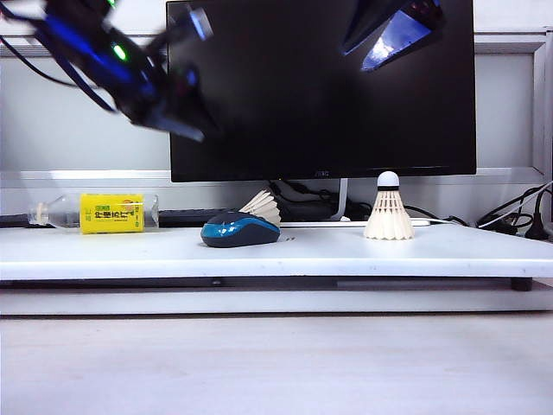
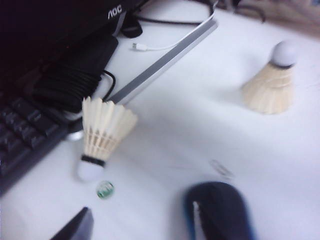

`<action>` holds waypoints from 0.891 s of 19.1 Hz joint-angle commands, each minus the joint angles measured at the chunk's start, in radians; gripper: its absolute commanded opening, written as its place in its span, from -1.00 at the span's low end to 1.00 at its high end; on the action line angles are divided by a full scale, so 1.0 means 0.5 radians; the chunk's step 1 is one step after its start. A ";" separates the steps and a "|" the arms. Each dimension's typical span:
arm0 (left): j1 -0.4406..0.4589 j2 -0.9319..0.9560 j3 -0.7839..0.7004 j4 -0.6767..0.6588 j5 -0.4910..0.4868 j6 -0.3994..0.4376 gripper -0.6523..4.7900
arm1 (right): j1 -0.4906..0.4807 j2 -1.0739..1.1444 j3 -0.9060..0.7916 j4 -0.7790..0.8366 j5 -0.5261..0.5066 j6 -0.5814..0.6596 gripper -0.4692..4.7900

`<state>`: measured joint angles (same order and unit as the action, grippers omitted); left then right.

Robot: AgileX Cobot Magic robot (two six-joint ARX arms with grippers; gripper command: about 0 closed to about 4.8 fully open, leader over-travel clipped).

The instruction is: Stack the badminton balls on the table vertically.

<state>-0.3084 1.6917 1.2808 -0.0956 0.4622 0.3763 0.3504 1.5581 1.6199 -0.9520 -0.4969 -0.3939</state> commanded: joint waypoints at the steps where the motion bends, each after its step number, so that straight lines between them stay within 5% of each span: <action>1: -0.002 0.157 0.129 0.014 0.026 0.196 0.25 | 0.003 -0.010 0.008 0.012 -0.017 -0.017 0.22; 6: -0.001 0.532 0.398 0.018 0.019 0.530 0.25 | 0.003 -0.009 0.001 0.009 -0.082 -0.018 0.22; 17: 0.002 0.984 0.863 0.041 -0.166 0.631 0.25 | 0.003 -0.008 -0.001 0.008 -0.082 -0.051 0.22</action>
<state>-0.3073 2.1773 1.7008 -0.0841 0.3779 0.6880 0.3508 1.5585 1.6184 -0.9558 -0.5278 -0.4137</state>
